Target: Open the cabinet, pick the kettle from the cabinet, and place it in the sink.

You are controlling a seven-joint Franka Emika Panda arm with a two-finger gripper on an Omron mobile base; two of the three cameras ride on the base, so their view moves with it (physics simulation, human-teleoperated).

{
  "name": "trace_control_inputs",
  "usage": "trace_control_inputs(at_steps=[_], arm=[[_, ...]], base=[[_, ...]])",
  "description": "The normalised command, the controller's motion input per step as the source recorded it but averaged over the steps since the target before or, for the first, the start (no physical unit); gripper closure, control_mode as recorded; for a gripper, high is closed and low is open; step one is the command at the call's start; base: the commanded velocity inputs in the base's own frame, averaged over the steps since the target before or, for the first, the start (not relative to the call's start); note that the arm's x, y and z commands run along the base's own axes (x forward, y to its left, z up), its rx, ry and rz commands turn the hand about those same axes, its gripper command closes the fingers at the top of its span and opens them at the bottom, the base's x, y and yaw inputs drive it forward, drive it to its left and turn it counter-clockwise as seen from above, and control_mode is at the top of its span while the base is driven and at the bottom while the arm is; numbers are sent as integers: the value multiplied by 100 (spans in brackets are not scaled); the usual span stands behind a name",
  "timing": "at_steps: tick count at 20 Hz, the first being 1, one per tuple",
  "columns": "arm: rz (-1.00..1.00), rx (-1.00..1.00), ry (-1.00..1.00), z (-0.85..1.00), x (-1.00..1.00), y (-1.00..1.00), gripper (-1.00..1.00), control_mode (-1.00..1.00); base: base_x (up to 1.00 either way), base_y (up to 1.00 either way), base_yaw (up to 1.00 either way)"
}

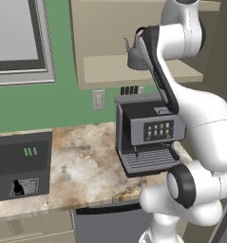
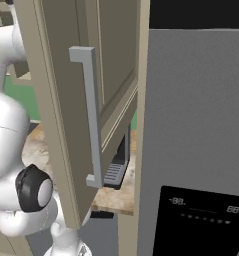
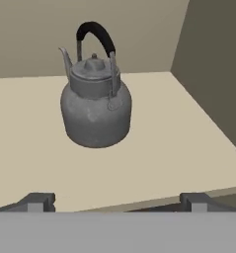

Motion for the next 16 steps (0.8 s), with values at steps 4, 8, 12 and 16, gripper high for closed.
trace_control_inputs(at_steps=[4,8,12,16], arm=[[0,8,0,1,33,-11,-100,-100],[0,5,0,7,32,-7,-100,-100],[0,0,-4,7,27,0,-100,-100],[0,0,-7,6,21,0,-100,-100]], base=[[0,0,0],[0,0,0],[0,0,0],[0,0,0]])
